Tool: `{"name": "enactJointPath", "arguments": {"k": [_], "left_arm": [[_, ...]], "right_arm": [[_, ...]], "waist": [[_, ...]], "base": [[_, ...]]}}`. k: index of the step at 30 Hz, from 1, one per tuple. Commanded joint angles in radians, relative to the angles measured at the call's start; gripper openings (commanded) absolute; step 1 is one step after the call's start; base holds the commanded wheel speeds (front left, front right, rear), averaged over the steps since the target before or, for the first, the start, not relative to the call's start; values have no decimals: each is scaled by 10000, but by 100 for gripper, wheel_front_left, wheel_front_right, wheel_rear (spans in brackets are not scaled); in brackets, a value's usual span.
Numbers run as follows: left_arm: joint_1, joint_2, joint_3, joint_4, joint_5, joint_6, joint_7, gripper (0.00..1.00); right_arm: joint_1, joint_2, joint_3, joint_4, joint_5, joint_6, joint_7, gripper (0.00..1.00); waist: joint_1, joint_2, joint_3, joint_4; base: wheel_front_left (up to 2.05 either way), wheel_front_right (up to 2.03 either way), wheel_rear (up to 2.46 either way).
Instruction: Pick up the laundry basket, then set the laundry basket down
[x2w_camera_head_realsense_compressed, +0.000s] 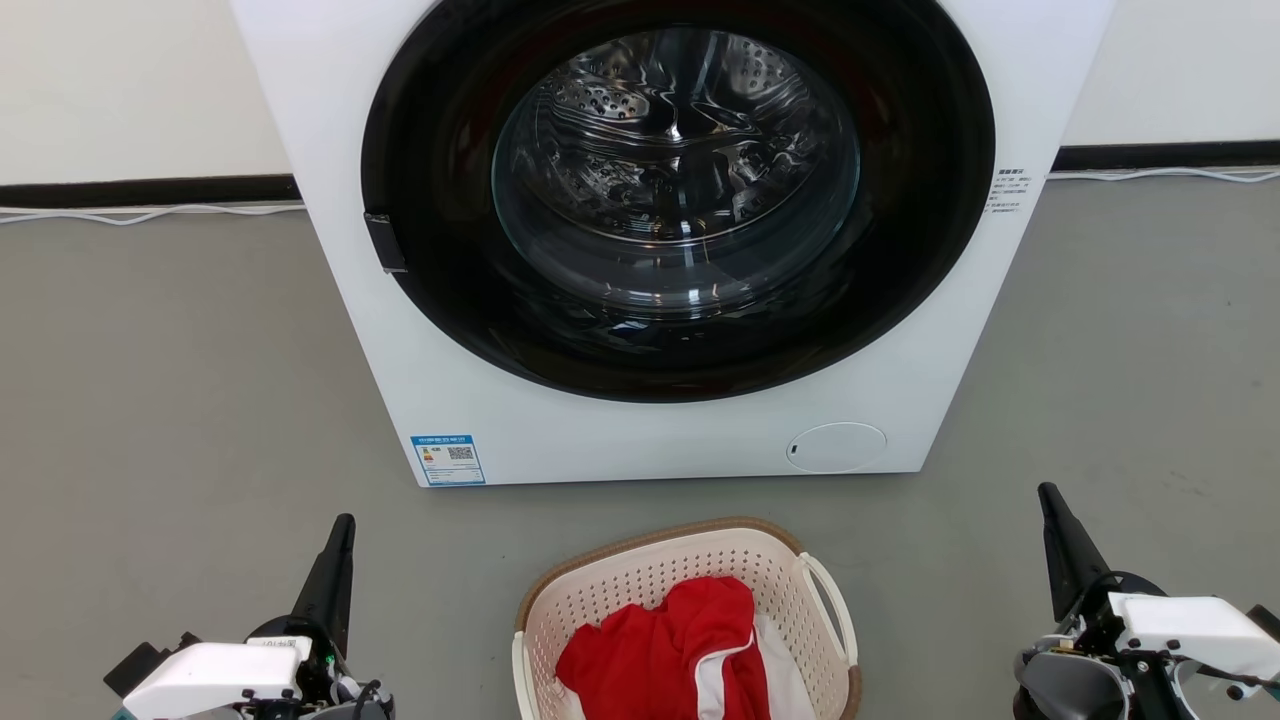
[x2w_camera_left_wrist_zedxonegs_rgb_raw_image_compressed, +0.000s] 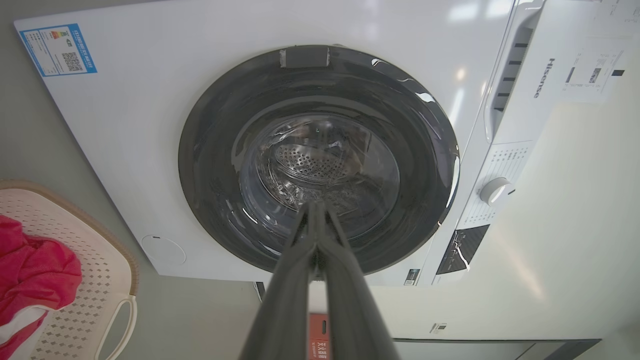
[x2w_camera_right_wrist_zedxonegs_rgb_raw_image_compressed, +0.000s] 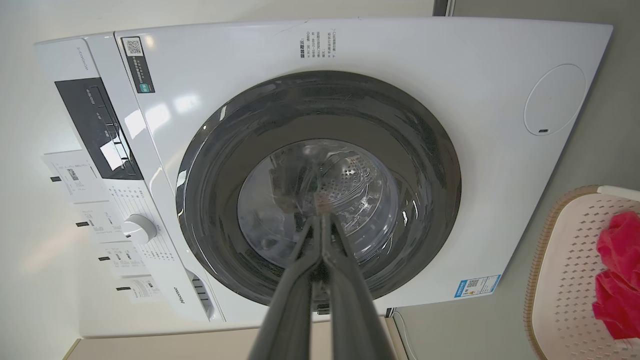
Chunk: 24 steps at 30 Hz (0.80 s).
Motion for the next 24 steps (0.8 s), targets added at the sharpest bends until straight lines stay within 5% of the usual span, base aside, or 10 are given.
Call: {"name": "enactJointPath", "arguments": {"k": [1,24], "left_arm": [[-561,131,304,-287,-5,-73,62,0],[-561,131,304,-287,-5,-73,62,0]], "right_arm": [[-240,-31,186,-307,68,73,75,0],[-240,-31,186,-307,68,73,75,0]], "waist": [[0,-1,0,0],[0,-1,0,0]], "base": [[0,0,0],[0,0,0]]}}
